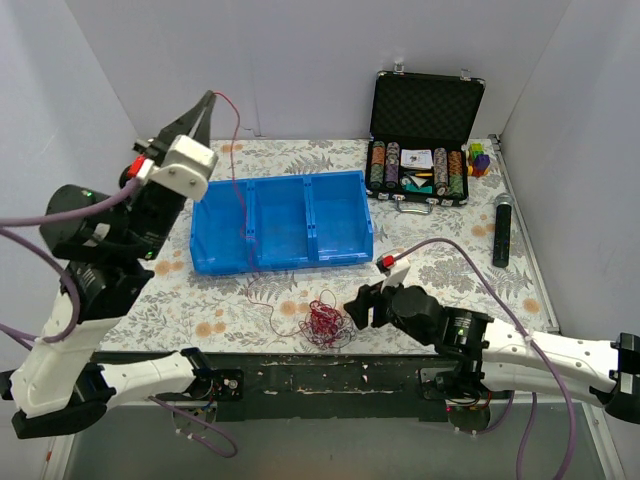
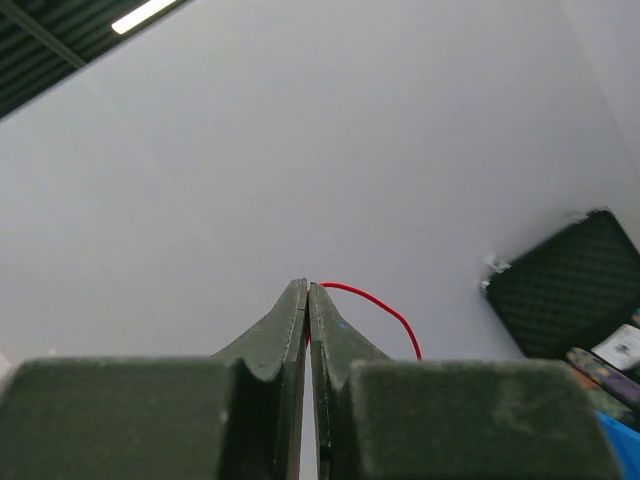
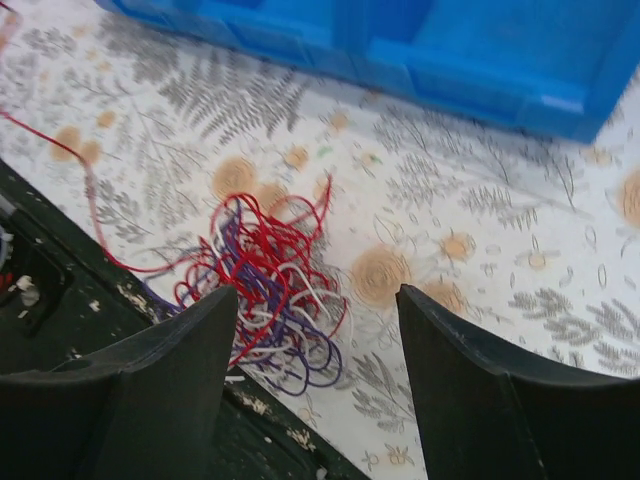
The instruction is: Untangle the cables
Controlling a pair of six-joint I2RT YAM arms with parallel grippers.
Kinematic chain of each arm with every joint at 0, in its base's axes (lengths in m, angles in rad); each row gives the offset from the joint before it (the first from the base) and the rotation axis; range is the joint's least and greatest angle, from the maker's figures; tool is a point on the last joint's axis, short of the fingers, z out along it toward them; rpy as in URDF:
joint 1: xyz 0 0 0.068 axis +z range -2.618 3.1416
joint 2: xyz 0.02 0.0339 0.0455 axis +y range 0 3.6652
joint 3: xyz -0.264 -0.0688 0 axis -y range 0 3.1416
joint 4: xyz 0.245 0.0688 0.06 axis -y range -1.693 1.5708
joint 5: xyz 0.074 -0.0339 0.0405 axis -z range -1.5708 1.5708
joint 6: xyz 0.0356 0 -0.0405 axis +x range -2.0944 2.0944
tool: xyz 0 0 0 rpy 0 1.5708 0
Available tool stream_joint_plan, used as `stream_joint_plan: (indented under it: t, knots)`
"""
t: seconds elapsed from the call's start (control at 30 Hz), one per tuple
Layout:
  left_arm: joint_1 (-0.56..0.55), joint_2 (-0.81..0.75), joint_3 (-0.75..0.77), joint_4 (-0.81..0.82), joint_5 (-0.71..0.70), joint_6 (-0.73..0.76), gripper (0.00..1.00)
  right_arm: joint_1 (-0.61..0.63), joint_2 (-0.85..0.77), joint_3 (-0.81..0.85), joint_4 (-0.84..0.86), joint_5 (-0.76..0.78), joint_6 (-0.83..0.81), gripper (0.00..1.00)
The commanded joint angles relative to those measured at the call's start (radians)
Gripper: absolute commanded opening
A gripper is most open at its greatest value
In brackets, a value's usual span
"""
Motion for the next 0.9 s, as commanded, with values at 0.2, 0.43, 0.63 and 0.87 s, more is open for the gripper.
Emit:
stream_joint_plan:
  t: [0.2,0.43,0.63,0.87]
  knots:
    - [0.001,0.132,0.179,-0.142,0.068,-0.179,0.0,0.004,0.239,0.308,0.345,-0.15,-0.318,0.82]
    - [0.001,0.14,0.224,-0.177,0.076,-0.185,0.0,-0.035,0.437,0.399,0.464,-0.174,-0.349,0.82]
    - [0.001,0.155,0.284,-0.2,0.081,-0.185,0.0,-0.088,0.54,0.402,0.563,-0.229,-0.322,0.78]
    - [0.001,0.152,0.284,-0.21,0.087,-0.173,0.0,-0.093,0.637,0.442,0.678,-0.412,-0.254,0.73]
